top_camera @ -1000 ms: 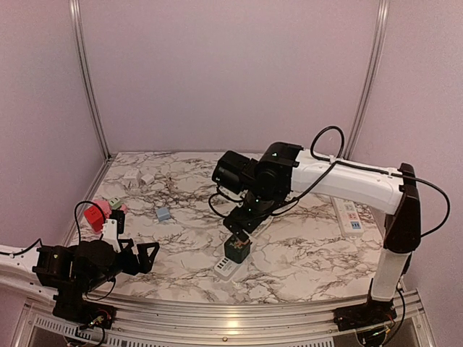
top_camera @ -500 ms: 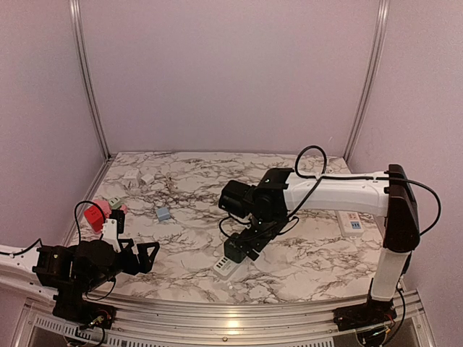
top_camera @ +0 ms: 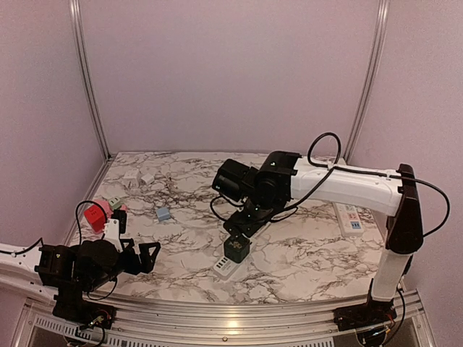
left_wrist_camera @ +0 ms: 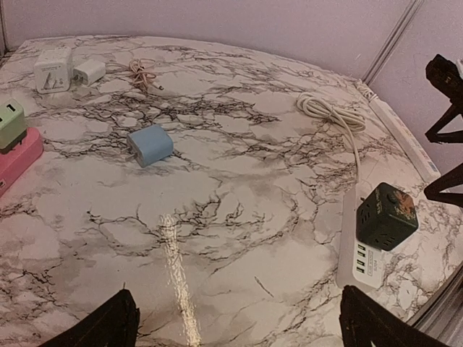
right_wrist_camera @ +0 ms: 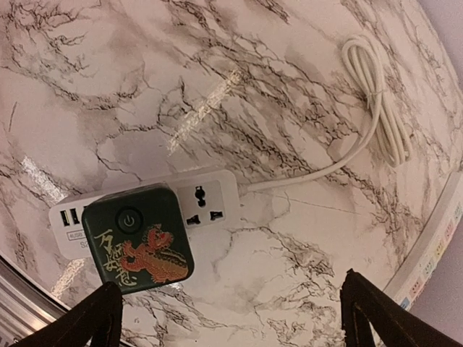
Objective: Insert the plug
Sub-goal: Press the plug into the socket slot.
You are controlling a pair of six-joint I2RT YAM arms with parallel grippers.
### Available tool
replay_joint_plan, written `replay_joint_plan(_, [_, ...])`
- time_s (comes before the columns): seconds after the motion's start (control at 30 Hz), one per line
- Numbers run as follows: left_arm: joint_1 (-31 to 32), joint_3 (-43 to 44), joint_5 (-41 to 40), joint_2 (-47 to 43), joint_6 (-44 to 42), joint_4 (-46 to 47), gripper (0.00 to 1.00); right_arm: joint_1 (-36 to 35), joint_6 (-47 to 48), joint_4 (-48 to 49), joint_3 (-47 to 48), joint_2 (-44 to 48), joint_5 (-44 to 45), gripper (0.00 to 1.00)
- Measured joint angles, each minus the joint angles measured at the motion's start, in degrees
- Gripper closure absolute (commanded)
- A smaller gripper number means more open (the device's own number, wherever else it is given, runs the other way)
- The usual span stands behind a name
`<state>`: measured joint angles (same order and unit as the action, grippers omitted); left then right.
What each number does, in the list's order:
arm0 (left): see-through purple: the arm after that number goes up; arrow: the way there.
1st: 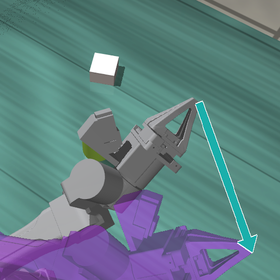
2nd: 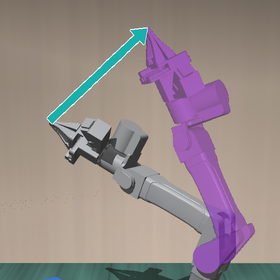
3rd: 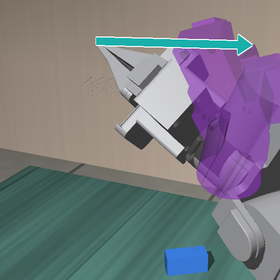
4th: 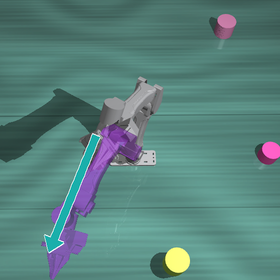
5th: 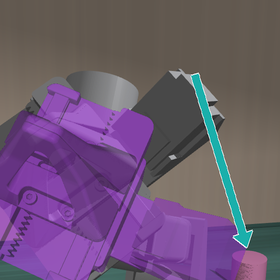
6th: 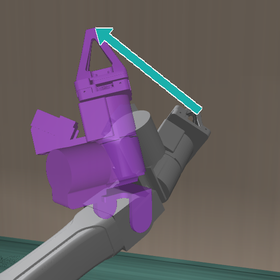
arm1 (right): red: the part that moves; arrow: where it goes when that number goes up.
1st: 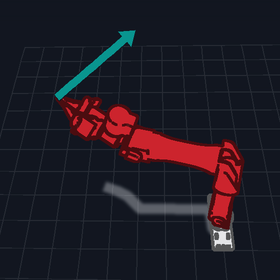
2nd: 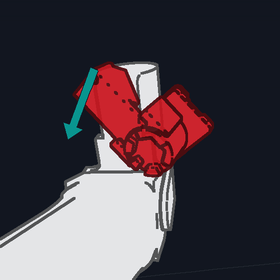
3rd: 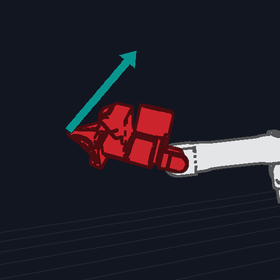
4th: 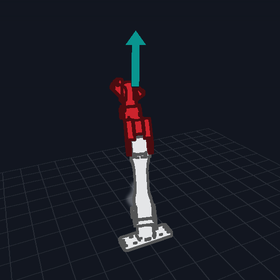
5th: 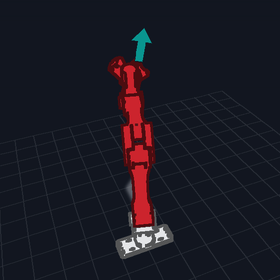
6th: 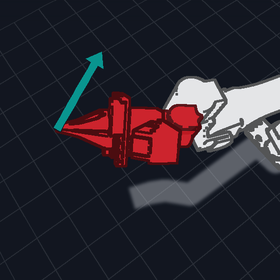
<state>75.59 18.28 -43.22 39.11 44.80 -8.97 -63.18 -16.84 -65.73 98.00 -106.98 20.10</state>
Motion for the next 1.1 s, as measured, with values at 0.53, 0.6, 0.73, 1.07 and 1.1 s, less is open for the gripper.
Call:
replay_joint_plan(0.53, [-16.5,0.5,1.8,-5.5,0.7,-2.2,0.01,-0.3,-0.6,4.1,-9.9,1.3,-1.8,0.01])
replay_joint_plan(0.6, [-20.2,1.2,3.7,-3.4,0.1,-2.1,0.01,-0.5,-0.6,4.1,-9.9,1.3,-1.6,0.02])
replay_joint_plan(0.73, [-28.1,2.8,9.8,2.1,-0.9,-0.8,0.01,-0.7,-1.4,3.5,-9.2,1.1,-0.6,0.02])
replay_joint_plan(1.07, [-39.8,12.0,27.9,23.7,-3.7,5.8,0.01,-2.0,-7.3,5.4,-5.0,5.7,2.5,0.01])
replay_joint_plan(1.1, [-40.2,13.7,28.9,26.7,-4.2,6.4,0.01,-2.3,-8.1,6.2,-6.0,7.6,2.8,0.01])
